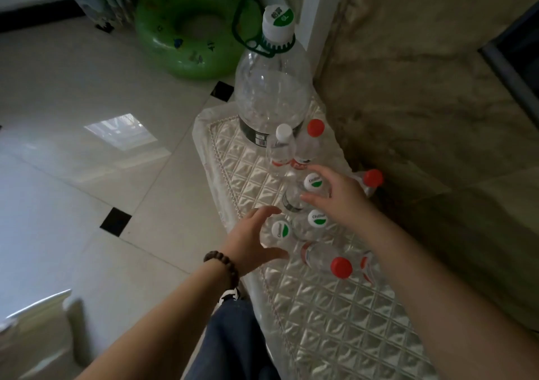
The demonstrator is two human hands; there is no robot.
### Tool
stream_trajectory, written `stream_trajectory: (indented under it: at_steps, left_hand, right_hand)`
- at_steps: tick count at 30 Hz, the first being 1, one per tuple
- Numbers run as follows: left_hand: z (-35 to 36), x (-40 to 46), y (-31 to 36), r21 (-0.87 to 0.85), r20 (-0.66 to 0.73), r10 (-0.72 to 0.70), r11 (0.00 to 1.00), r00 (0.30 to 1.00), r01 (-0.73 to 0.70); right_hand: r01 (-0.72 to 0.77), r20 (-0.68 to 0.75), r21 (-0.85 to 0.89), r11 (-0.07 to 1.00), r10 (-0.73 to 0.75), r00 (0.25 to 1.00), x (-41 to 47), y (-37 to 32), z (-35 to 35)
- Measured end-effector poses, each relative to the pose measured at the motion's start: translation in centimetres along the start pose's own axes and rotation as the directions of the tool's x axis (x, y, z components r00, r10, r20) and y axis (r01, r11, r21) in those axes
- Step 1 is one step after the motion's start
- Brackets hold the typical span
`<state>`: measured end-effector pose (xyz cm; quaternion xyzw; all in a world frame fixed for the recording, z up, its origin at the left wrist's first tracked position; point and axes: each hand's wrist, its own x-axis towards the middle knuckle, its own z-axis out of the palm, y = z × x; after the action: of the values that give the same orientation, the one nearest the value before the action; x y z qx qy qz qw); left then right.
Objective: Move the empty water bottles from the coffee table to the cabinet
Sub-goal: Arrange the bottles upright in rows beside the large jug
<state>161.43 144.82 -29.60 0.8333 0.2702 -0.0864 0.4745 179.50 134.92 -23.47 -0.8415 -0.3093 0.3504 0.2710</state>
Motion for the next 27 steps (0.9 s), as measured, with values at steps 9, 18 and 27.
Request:
stream_trajectory:
  at_steps: [9, 18, 27]
  left_hand:
    - [1.0, 1.6, 0.6, -0.086, -0.328, -0.140, 0.989, 0.934, 0.118]
    - [-0.6, 7.8, 4.1, -0.096, -0.413, -0.154, 0.987, 0.897, 0.125]
    - [0.0, 9.5, 4.7, -0.117, -0.398, -0.145, 0.987, 0.906, 0.107]
  right_hand:
    - [-0.038, -0.094, -0.005, 0.999, 0.037, 0.995, 0.1, 1.4, 0.2]
    - [-0.095, -0.216, -0.068, 0.993, 0.078, 0.973, 3.1, 0.7, -1.3]
    - [-0.155, -0.217, -0.095, 0.983, 0.132, 0.967, 5.0, 0.4, -0.7]
